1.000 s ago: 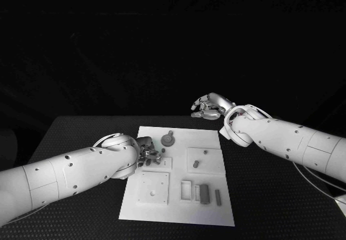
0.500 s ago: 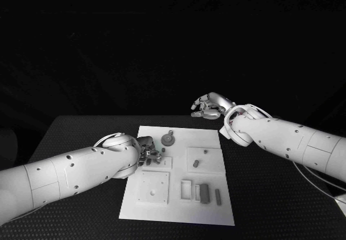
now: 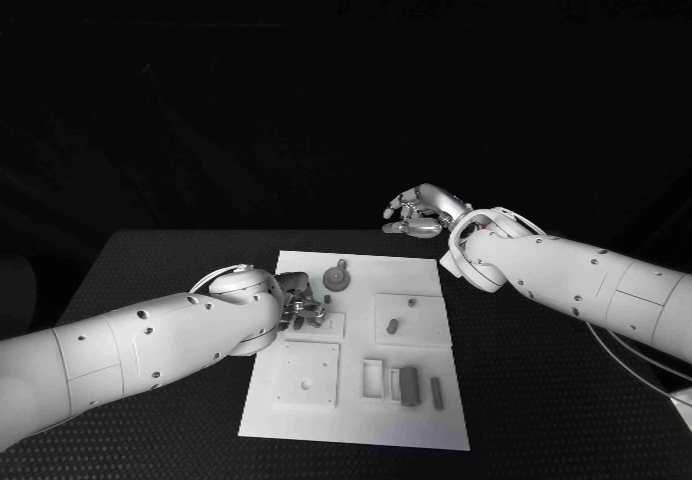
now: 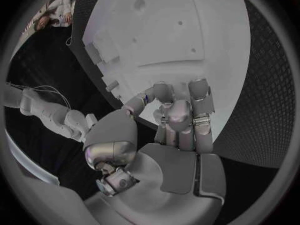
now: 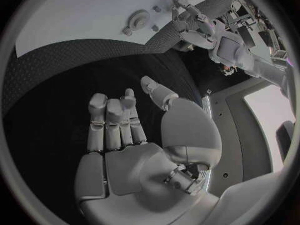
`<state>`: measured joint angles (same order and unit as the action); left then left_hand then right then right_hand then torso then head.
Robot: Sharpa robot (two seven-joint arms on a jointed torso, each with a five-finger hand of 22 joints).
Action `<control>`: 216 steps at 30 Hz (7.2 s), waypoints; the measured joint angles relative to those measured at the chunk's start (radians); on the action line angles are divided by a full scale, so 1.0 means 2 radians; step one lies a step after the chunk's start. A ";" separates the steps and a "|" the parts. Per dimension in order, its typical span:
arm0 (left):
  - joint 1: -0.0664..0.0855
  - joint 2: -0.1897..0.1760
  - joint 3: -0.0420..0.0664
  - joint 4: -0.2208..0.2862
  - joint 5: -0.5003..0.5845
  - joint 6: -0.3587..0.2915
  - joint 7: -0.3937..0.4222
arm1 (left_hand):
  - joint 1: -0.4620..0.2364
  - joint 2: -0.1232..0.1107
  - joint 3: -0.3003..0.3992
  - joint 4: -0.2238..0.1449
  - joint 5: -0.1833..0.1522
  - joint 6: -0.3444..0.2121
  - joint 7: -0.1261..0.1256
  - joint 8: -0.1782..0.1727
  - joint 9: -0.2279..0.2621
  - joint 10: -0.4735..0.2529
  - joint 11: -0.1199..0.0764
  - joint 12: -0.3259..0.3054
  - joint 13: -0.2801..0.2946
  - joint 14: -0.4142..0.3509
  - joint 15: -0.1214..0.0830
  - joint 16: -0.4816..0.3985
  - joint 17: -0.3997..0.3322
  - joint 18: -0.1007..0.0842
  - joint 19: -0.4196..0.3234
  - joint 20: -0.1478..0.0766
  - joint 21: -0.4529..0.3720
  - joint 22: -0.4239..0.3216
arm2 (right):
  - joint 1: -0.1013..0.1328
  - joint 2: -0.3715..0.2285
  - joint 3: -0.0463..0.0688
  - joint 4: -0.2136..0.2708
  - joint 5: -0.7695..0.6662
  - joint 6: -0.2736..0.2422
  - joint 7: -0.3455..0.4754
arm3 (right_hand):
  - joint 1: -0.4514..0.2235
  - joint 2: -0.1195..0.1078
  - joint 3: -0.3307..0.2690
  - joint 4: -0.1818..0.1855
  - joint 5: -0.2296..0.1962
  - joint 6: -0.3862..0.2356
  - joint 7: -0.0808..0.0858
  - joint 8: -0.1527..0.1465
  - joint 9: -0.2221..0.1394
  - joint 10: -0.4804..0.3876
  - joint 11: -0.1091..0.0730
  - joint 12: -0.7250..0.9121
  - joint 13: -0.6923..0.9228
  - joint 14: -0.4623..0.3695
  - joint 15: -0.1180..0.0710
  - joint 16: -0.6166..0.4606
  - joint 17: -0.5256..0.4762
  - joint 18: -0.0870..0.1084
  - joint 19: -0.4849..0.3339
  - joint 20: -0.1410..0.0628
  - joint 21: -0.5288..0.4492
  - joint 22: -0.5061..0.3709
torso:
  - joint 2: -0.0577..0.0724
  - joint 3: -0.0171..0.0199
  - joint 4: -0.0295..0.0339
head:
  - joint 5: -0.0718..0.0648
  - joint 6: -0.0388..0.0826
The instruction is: Assemble the parts on the task board
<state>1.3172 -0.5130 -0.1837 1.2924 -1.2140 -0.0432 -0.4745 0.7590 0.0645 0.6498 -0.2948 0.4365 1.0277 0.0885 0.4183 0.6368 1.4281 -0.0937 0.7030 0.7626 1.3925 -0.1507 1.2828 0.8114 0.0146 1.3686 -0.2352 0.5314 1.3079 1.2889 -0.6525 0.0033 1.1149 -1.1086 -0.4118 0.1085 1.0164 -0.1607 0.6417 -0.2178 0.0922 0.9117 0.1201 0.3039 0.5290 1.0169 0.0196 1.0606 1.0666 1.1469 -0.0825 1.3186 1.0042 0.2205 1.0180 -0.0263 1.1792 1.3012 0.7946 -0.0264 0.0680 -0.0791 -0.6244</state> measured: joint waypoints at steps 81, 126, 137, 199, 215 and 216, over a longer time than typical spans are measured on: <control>-0.006 0.014 0.011 -0.025 -0.001 0.041 -0.004 | -0.026 -0.010 -0.033 0.014 -0.050 0.069 -0.039 -0.004 0.000 -0.001 -0.001 0.012 -0.013 -0.035 -0.023 0.026 -0.040 0.000 0.006 -0.006 0.008 0.000 | 0.000 0.002 0.000 -0.001 0.000 0.003 0.000 | 0.000 0.000 0.000 0.000 0.000 0.000 0.000 0.000 0.001 0.000 0.000 0.000 -0.001 -0.003 0.001 0.000 0.000 0.000 -0.002 0.002 0.000 0.000 | 0.000 -0.0001 0.0004 | -0.001 -0.001; -0.005 0.015 0.013 -0.031 -0.019 0.050 -0.003 | -0.026 -0.010 -0.033 0.013 -0.055 0.071 -0.041 -0.004 0.001 -0.001 -0.001 0.012 -0.015 -0.037 -0.021 0.028 -0.043 0.000 0.006 -0.006 0.008 0.000 | 0.000 0.001 0.000 -0.001 0.000 0.003 0.000 | 0.000 0.000 0.000 0.000 0.000 0.001 -0.001 0.000 0.001 0.000 0.000 0.000 -0.002 -0.002 0.001 0.000 0.000 0.000 -0.002 0.002 0.000 0.001 | 0.000 -0.0003 0.0002 | -0.002 -0.003; -0.004 0.016 0.013 -0.033 -0.020 0.051 -0.003 | -0.026 -0.010 -0.033 0.013 -0.056 0.072 -0.042 -0.002 0.001 -0.001 -0.001 0.012 -0.016 -0.038 -0.021 0.028 -0.044 0.000 0.006 -0.006 0.008 0.000 | 0.000 0.001 0.000 -0.002 0.000 0.003 0.000 | 0.000 0.000 0.000 0.000 0.000 0.000 0.000 0.000 0.002 0.000 0.000 0.000 -0.002 -0.004 0.000 0.000 0.000 0.000 -0.002 0.002 0.000 0.001 | 0.000 -0.0003 0.0001 | -0.003 -0.002; -0.003 0.020 0.012 -0.039 -0.024 0.063 -0.002 | -0.012 -0.016 -0.038 0.036 -0.126 0.070 -0.038 -0.010 0.009 -0.002 0.000 0.012 -0.027 -0.046 -0.022 0.032 -0.072 0.000 0.004 -0.008 0.004 0.000 | 0.000 0.000 0.000 -0.001 0.000 0.004 0.000 | 0.000 0.000 -0.001 0.001 0.000 -0.001 0.001 -0.002 0.002 0.000 0.000 0.000 -0.003 -0.003 0.001 0.000 -0.001 0.000 -0.002 0.002 0.000 0.001 | 0.000 -0.0003 0.0003 | -0.004 -0.005; -0.004 0.020 0.010 -0.040 -0.024 0.063 -0.003 | -0.029 -0.033 -0.043 0.052 -0.161 0.071 -0.037 -0.013 0.007 -0.015 0.000 0.012 -0.028 -0.050 -0.023 0.036 -0.077 0.000 0.004 -0.008 0.002 0.000 | 0.000 0.000 0.000 -0.001 0.000 0.005 0.000 | 0.000 0.000 -0.001 0.001 0.000 -0.001 0.001 -0.002 0.002 0.000 0.000 0.000 -0.003 -0.003 0.001 0.000 -0.001 0.000 -0.002 0.002 0.000 0.001 | 0.000 -0.0003 0.0002 | -0.004 -0.005; -0.004 0.020 0.010 -0.040 -0.024 0.063 -0.003 | -0.029 -0.033 -0.044 0.053 -0.161 0.071 -0.037 -0.013 0.007 -0.015 0.000 0.012 -0.028 -0.050 -0.023 0.036 -0.077 0.000 0.004 -0.008 0.002 0.000 | 0.000 0.000 0.000 -0.001 0.000 0.005 0.000 | 0.000 0.000 -0.001 0.001 0.000 -0.001 0.001 -0.002 0.002 0.000 0.000 0.000 -0.003 -0.003 0.001 0.000 -0.001 0.000 -0.002 0.002 0.000 0.001 | 0.000 -0.0003 0.0002 | -0.004 -0.005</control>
<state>1.3089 -0.4738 -0.1635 1.2125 -1.2624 0.0832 -0.4797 0.7006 -0.0009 0.5619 -0.1891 0.1151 1.1704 0.0139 0.3925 0.6512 1.3986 -0.0930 0.7262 0.7076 1.2930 -0.1961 1.3552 0.6580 0.0149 1.3773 -0.2520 0.5351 1.3073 1.2888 -0.6517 0.0033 1.1127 -1.1089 -0.4025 0.1079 1.0164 -0.1607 0.6390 -0.2150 0.0922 0.9105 0.1214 0.2997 0.5338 1.0169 0.0196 1.0606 1.0611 1.1416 -0.0812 1.3185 1.0031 0.2206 1.0146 -0.0228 1.1793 1.3039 0.7945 -0.0269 0.0685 -0.0866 -0.6335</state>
